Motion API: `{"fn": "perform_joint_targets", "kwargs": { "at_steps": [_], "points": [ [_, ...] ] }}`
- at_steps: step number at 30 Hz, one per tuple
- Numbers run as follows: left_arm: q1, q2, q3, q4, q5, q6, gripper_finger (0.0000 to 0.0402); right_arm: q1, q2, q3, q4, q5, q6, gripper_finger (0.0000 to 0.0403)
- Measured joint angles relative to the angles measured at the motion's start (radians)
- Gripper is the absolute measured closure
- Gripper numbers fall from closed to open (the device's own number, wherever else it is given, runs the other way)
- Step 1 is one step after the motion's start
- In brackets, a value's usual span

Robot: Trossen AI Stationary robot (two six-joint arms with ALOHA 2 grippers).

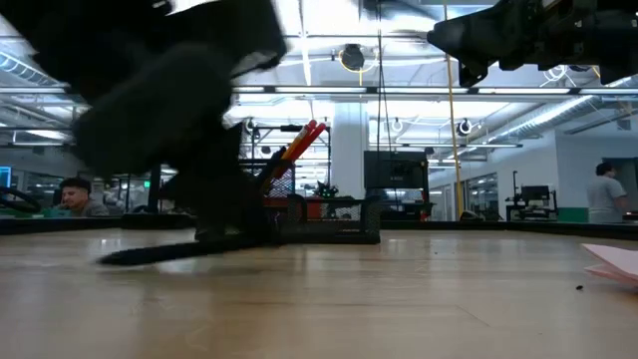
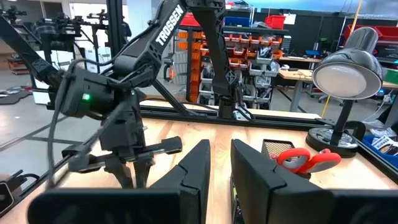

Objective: Pick and place office supplies into organizer
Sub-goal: Put the black pen into the black desk organizer

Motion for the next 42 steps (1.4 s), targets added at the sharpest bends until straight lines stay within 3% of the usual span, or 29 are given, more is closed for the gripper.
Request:
{"fn": "perform_joint_targets", "kwargs": {
  "at_steps": [11, 20, 27, 32, 35, 42],
  "points": [
    [0.132, -0.085, 0.002, 0.212, -0.104, 0.430, 0.0380, 0.000, 0.000, 0.000, 0.018, 0.000, -0.011, 0.0344],
    [0.249, -0.213, 0.005, 0.482, 0.128, 0.782, 0.0380, 0.000, 0.001, 0.000, 0.004, 0.000, -0.012, 0.0344],
    [0.282, -0.363, 0.005, 0.500, 0.239, 1.017, 0.0380, 0.000, 0.005, 0.000, -0.011, 0.000, -0.011, 0.0344],
    [0.334, -0.458, -0.012, 0.512, 0.338, 1.082, 0.0380, 0.000, 0.005, 0.000, -0.011, 0.000, -0.008, 0.0344],
    [0.369, -0.531, -0.082, 0.526, 0.345, 1.076, 0.0380, 0.000, 0.005, 0.000, -0.011, 0.000, -0.008, 0.0344],
    [0.435, -0.681, -0.385, 0.885, 0.476, 1.027, 0.0380, 0.000, 0.005, 0.000, -0.018, 0.000, -0.004, 0.0344]
  ]
}}
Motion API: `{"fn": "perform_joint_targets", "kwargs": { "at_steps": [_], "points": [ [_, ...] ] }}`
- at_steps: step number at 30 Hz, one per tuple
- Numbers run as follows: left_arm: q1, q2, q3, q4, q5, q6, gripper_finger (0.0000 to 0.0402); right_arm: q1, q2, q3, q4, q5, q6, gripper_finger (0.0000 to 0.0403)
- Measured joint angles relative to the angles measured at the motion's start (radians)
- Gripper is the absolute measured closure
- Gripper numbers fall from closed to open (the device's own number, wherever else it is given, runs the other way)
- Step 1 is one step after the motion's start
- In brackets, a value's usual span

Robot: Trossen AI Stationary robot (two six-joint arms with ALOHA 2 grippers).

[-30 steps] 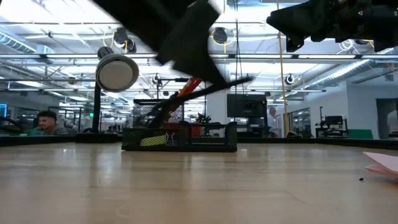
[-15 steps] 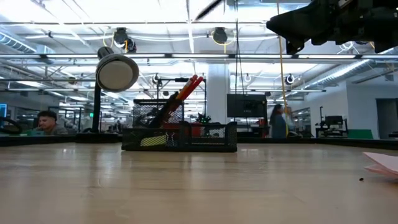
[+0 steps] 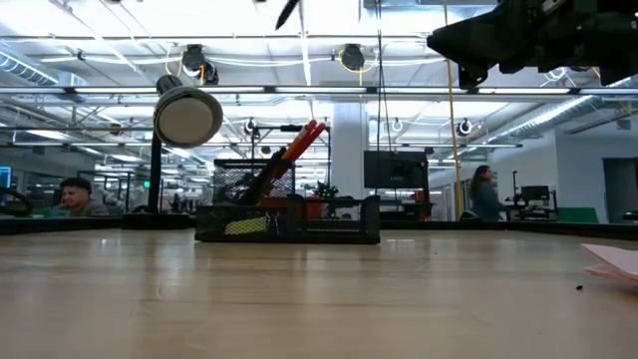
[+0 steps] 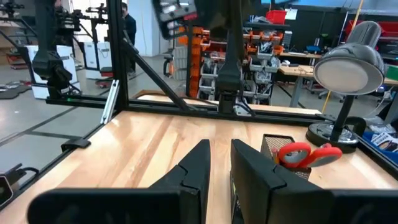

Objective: Pick and place office supplies into organizer
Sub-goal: Put the black pen into the black desk organizer

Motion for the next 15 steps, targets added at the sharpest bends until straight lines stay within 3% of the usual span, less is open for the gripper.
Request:
{"fn": "perform_joint_targets", "kwargs": {
  "at_steps": [3, 7, 15],
  "points": [
    [0.034, -0.050, -0.128, 0.137, 0.047, -0.018, 0.0380, 0.000, 0.000, 0.000, -0.032, -0.001, 0.009, 0.0344],
    [0.107, -0.097, -0.259, 0.184, 0.149, -0.089, 0.0380, 0.000, 0.000, 0.000, -0.117, -0.023, 0.014, 0.0344],
    [0.286, -0.093, -0.426, 0.316, 0.531, -0.077, 0.0380, 0.000, 0.000, 0.000, -0.163, -0.027, 0.070, 0.0344]
  ]
}}
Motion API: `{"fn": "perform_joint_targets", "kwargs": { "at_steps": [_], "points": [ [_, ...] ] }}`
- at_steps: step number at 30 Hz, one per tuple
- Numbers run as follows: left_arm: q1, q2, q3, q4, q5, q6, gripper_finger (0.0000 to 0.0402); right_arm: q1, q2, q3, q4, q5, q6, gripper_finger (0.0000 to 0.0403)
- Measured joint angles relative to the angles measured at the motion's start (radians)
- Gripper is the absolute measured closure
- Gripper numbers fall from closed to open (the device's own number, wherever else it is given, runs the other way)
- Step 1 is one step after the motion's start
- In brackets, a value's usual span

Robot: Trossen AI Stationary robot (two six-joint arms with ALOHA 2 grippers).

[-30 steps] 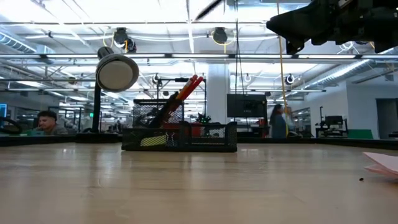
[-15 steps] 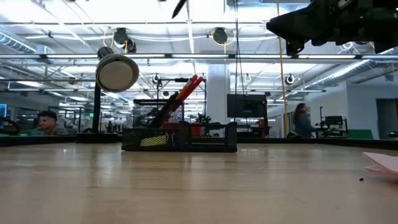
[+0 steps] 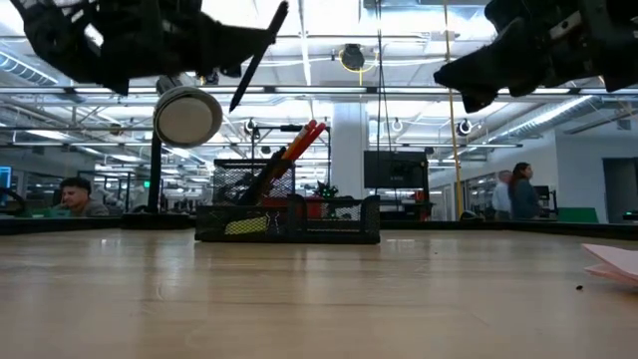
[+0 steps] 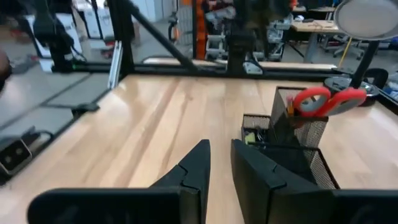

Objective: Pick and place office supplies into organizer
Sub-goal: Put the black pen into the black desk organizer

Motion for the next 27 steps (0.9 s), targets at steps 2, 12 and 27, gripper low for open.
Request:
{"fn": "perform_joint_targets", "kwargs": {
  "at_steps": [2, 12, 27],
  "points": [
    [0.060, 0.001, -0.031, 0.076, 0.062, -0.030, 0.0380, 0.000, 0.000, 0.000, 0.024, 0.000, 0.010, 0.0344],
    [0.175, 0.041, -0.039, 0.193, 0.157, -0.074, 0.0380, 0.000, 0.000, 0.000, 0.110, 0.000, -0.053, 0.0344],
    [0.192, 0.316, -0.041, 0.337, 0.026, -0.086, 0.0380, 0.000, 0.000, 0.000, 0.298, 0.004, -0.151, 0.0344]
  ]
}}
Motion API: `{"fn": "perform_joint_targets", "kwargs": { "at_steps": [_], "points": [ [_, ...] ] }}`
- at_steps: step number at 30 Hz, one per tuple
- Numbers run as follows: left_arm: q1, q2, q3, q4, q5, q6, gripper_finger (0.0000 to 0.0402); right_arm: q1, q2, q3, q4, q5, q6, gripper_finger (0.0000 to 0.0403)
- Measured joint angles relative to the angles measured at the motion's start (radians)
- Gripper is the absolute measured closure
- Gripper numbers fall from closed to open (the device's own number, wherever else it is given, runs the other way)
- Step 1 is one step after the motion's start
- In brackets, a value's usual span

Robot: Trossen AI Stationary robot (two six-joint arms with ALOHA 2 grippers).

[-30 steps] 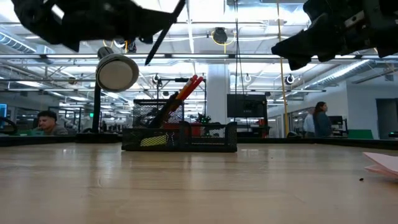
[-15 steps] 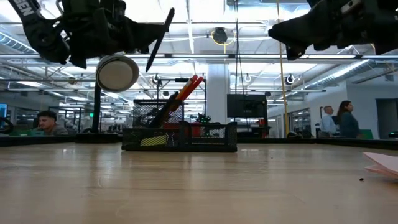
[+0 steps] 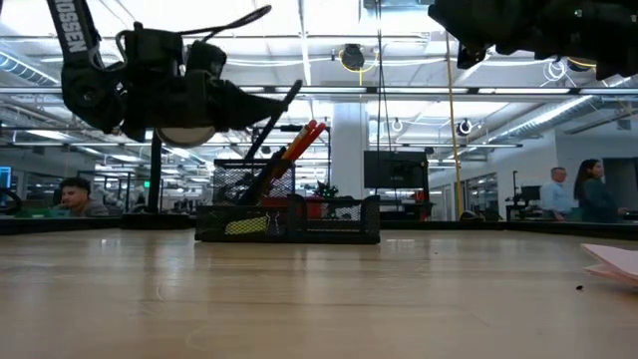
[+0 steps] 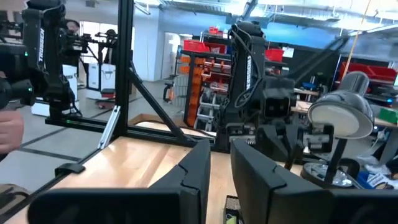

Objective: Pick and place office supplies into organizer
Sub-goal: Put the black pen into the black desk organizer

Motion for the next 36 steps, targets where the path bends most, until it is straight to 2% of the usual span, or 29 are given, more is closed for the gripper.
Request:
{"fn": "perform_joint_targets", "kwargs": {
  "at_steps": [7, 16, 28, 36],
  "points": [
    [0.004, 0.055, 0.000, 0.000, -0.024, -0.051, 0.0380, 0.000, 0.000, 0.000, 0.008, 0.001, -0.044, 0.0344],
    [0.000, 0.059, 0.000, -0.057, -0.101, -0.065, 0.0380, 0.000, 0.000, 0.000, 0.020, 0.001, -0.059, 0.0344],
    [-0.083, 0.059, 0.000, -0.114, -0.285, -0.101, 0.0380, 0.000, 0.000, 0.000, 0.023, 0.001, -0.067, 0.0344],
    [-0.108, 0.058, 0.000, -0.132, -0.333, -0.116, 0.0380, 0.000, 0.000, 0.000, 0.024, 0.001, -0.066, 0.0344]
  ]
}}
